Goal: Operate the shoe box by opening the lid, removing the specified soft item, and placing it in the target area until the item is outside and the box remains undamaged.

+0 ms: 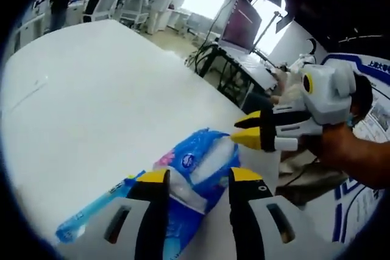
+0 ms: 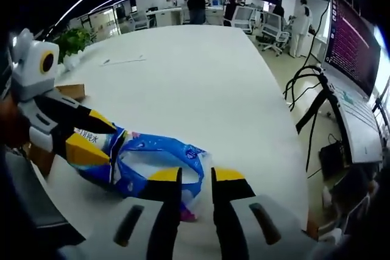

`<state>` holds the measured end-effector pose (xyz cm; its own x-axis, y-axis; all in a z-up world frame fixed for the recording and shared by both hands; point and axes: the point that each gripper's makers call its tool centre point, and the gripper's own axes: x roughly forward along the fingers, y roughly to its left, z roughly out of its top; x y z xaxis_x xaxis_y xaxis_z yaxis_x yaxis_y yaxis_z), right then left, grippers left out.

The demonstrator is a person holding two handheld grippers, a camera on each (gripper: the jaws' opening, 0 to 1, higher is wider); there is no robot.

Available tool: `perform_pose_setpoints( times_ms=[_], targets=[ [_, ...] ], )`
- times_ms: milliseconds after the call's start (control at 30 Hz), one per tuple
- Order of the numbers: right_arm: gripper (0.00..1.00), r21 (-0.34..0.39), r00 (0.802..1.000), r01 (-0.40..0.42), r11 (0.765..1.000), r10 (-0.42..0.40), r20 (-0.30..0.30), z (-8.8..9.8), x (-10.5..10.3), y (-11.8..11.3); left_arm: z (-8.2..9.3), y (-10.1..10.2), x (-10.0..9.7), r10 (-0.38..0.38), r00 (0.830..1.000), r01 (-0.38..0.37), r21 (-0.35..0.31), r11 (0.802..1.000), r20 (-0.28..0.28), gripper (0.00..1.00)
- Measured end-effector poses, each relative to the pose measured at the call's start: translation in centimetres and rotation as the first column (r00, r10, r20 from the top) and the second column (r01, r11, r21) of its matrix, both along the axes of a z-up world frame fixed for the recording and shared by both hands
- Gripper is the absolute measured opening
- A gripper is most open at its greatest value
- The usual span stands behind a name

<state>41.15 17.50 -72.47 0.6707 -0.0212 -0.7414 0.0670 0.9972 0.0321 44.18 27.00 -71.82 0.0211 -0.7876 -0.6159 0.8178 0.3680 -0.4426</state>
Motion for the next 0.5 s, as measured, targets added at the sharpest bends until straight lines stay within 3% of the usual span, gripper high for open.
perform_pose_setpoints(
  times_ms=[200,500],
  targets=[
    [0.15,-0.005,1.0,-0.009,1.0,0.009,0.009,1.1,-0.1,1.2,1.7,0.9,-0.5,-0.006,1.0,0.006,-0.021,1.0,0.013,0.38],
    [0.15,-0.019,0.999,-0.032,0.999,0.033,0.033,3.0,-0.5,4.2,3.8,4.4,-0.8,0.003,0.999,-0.002,-0.029,1.0,0.036,0.37]
  ],
)
